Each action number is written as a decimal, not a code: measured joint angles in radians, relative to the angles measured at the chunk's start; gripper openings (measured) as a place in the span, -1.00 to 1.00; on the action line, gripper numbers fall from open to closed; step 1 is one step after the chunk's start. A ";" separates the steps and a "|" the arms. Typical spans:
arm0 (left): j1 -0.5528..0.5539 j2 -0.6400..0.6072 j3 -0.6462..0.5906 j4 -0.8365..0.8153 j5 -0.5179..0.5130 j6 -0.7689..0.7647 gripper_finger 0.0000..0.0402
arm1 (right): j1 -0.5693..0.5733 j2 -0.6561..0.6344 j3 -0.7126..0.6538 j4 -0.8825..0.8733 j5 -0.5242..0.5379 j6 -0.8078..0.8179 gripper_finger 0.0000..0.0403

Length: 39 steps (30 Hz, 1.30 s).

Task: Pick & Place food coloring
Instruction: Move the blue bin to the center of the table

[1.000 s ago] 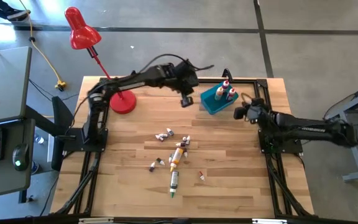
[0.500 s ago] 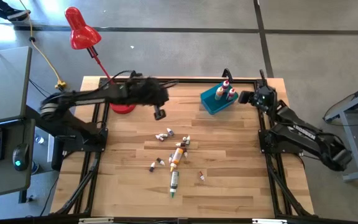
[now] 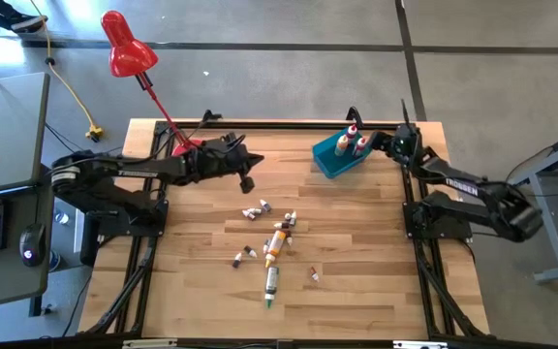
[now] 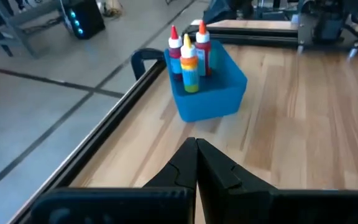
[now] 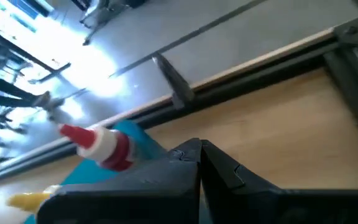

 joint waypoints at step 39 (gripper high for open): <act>0.025 0.015 0.001 -0.022 -0.093 -0.054 -1.00 | 0.251 0.443 -0.001 0.347 0.032 0.177 -1.00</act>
